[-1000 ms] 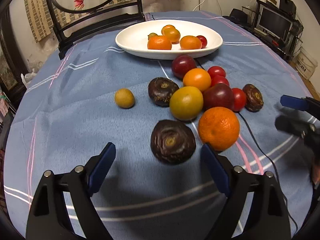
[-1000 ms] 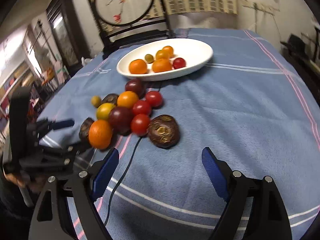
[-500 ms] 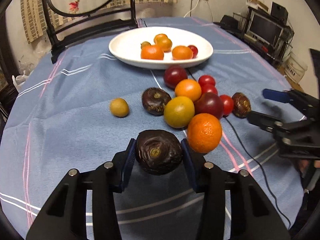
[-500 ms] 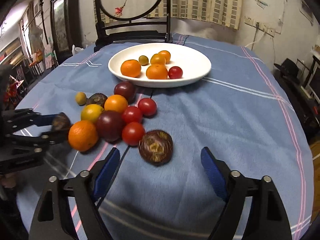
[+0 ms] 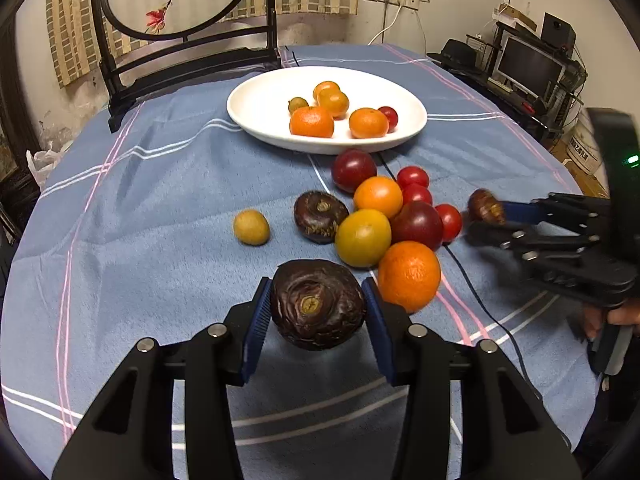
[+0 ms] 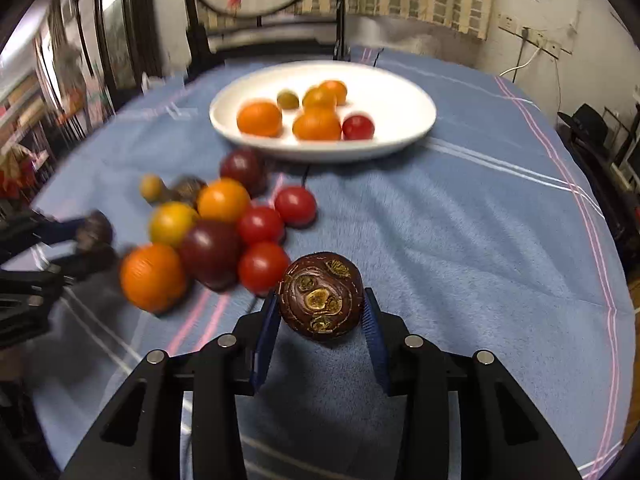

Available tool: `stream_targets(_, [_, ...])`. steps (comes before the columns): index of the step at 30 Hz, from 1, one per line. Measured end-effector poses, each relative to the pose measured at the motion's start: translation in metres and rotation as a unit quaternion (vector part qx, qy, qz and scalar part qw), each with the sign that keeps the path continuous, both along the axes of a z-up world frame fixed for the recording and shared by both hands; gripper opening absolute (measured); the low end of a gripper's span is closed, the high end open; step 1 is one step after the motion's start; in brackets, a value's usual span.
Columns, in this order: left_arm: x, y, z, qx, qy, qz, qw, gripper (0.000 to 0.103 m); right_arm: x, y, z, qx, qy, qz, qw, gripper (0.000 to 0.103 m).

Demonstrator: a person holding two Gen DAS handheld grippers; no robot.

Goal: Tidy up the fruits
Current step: 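Grasp a dark brown fruit with the left tool while the right tool grasps a spotted brown fruit, then lower both brown fruits onto the white plate and open both tools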

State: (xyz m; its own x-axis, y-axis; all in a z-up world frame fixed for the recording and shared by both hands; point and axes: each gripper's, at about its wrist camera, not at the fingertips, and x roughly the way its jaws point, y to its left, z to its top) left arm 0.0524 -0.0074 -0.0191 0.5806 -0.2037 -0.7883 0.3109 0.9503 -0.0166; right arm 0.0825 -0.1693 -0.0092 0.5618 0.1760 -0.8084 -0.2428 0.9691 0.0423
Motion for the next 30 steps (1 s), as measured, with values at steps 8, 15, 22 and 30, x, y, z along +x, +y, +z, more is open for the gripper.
stream_targets(8, [0.059, 0.001, 0.037, -0.026, -0.01, 0.019, 0.9994, 0.044, 0.019, -0.017, 0.062, 0.077, -0.09, -0.034, 0.992, 0.041])
stream_targets(15, [0.129, -0.011, 0.067, -0.042, -0.04, 0.041, 0.9975, 0.044, 0.085, 0.005, 0.071, 0.091, -0.087, -0.023, 0.992, 0.041])
stream_targets(22, [0.187, -0.022, 0.038, -0.02, -0.001, 0.064, 0.9977, 0.044, 0.147, 0.006, 0.035, 0.081, -0.041, -0.05, 0.995, 0.041])
stream_targets(30, [0.214, -0.025, 0.015, -0.02, 0.012, 0.08, 0.9965, 0.058, 0.161, 0.002, 0.009, 0.114, -0.032, -0.05, 0.992, 0.06])
